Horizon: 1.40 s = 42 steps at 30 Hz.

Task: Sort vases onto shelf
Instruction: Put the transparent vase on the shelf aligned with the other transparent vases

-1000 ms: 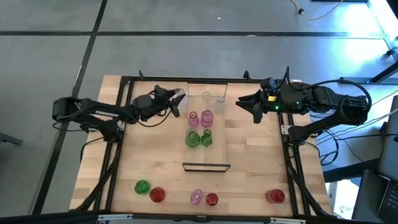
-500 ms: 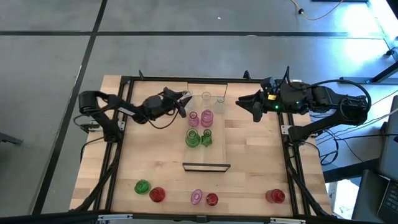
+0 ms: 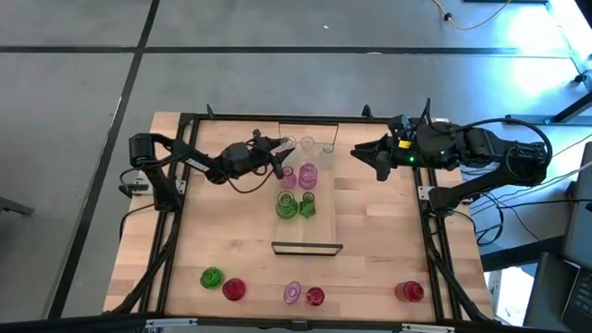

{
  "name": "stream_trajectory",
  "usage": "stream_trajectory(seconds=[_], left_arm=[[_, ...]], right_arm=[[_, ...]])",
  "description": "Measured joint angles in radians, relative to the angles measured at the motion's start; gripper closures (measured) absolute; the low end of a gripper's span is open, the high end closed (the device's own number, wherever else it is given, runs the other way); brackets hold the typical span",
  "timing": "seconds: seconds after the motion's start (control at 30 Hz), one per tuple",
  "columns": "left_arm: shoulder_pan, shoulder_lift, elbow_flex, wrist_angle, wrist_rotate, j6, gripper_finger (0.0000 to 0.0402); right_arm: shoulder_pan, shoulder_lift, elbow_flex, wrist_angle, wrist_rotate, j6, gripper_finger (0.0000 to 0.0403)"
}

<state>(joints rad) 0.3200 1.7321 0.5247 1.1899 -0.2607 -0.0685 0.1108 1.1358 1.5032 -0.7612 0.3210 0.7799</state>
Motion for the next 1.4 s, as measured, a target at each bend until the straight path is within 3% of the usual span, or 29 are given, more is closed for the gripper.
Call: stream_trajectory(seconds=[0.3, 0.5, 1.4], left_arm=[[0.002, 0.000, 0.000, -0.012, -0.007, 0.000, 0.0244], [0.000, 0.004, -0.005, -0.045, -0.010, 0.003, 0.0213], [0.000, 0.004, -0.004, -0.025, -0.007, -0.009, 0.0220]], right_arm=[[0.000, 0.000, 0.000, -0.007, 0.000, -0.002, 0.0267], [0.000, 0.000, 0.000, -0.007, 0.000, -0.013, 0.0267], [0.000, 0.000, 0.000, -0.008, 0.000, -0.019, 0.0267]])
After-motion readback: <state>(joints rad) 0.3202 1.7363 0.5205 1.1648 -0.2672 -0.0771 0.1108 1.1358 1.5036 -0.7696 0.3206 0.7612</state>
